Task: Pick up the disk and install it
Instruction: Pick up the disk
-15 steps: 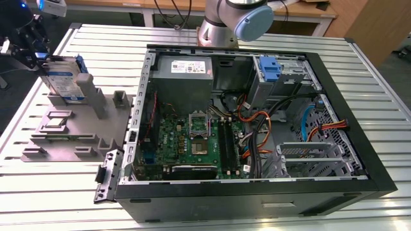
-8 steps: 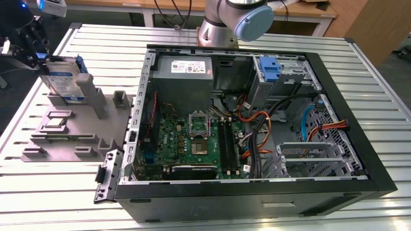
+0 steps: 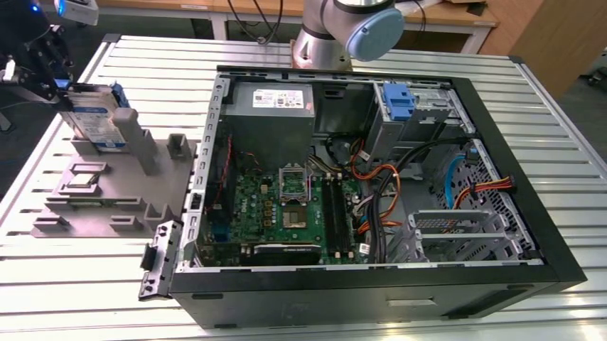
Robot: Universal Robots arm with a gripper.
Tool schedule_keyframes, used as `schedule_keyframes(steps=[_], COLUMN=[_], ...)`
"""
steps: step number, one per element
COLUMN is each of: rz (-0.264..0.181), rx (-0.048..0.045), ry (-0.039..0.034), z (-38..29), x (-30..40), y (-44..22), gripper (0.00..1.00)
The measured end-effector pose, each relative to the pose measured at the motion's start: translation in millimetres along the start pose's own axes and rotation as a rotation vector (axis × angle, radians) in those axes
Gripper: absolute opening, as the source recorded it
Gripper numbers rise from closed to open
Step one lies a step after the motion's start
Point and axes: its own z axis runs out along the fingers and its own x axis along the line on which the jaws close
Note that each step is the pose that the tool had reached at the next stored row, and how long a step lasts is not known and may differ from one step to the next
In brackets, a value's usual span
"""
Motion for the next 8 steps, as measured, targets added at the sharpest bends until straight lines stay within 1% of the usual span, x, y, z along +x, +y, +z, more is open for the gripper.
schedule_keyframes(steps=[8], rz=[0.000], rx=[0.0001], ry=[0.0000], z=[0.1], x=[0.0], y=[0.0], gripper=[0.37])
